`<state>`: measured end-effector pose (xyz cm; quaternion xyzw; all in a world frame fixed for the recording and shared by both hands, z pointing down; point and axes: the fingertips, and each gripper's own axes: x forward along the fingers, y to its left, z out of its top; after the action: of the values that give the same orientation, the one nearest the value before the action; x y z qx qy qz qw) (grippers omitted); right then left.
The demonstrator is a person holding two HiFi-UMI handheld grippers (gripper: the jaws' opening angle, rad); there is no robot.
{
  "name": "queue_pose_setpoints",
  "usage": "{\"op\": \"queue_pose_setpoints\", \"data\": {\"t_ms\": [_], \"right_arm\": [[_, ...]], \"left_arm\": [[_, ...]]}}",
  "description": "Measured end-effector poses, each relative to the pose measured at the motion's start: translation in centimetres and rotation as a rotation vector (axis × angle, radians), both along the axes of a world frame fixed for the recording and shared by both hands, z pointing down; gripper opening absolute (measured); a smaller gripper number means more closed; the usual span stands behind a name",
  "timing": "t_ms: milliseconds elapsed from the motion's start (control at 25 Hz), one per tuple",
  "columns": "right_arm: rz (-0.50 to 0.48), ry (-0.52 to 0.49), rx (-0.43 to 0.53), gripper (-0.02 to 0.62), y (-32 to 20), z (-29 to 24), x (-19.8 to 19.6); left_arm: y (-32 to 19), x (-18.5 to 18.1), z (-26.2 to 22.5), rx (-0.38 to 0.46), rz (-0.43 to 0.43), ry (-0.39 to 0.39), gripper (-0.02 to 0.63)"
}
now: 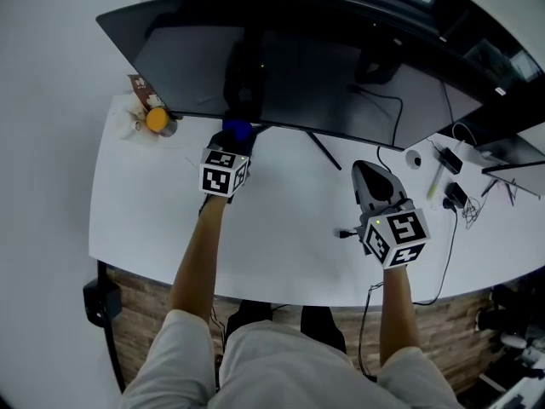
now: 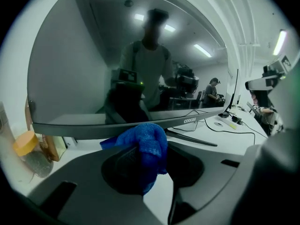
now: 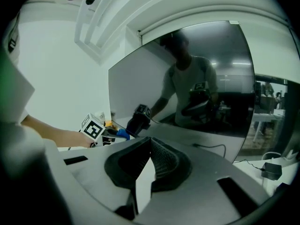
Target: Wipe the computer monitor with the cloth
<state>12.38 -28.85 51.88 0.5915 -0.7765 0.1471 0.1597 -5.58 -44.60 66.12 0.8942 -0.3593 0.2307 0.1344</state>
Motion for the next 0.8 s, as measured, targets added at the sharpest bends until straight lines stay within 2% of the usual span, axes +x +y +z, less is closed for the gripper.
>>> {"op": "queue_pose_setpoints", "data": {"t_ms": [800], "right_arm": [[0.066, -0.022, -0.004, 0.015, 5.5, 1.0, 12.4]], "left_arm": [[6.6, 18.2, 0.5, 0.017, 0.117, 0.029, 0.127]]}}
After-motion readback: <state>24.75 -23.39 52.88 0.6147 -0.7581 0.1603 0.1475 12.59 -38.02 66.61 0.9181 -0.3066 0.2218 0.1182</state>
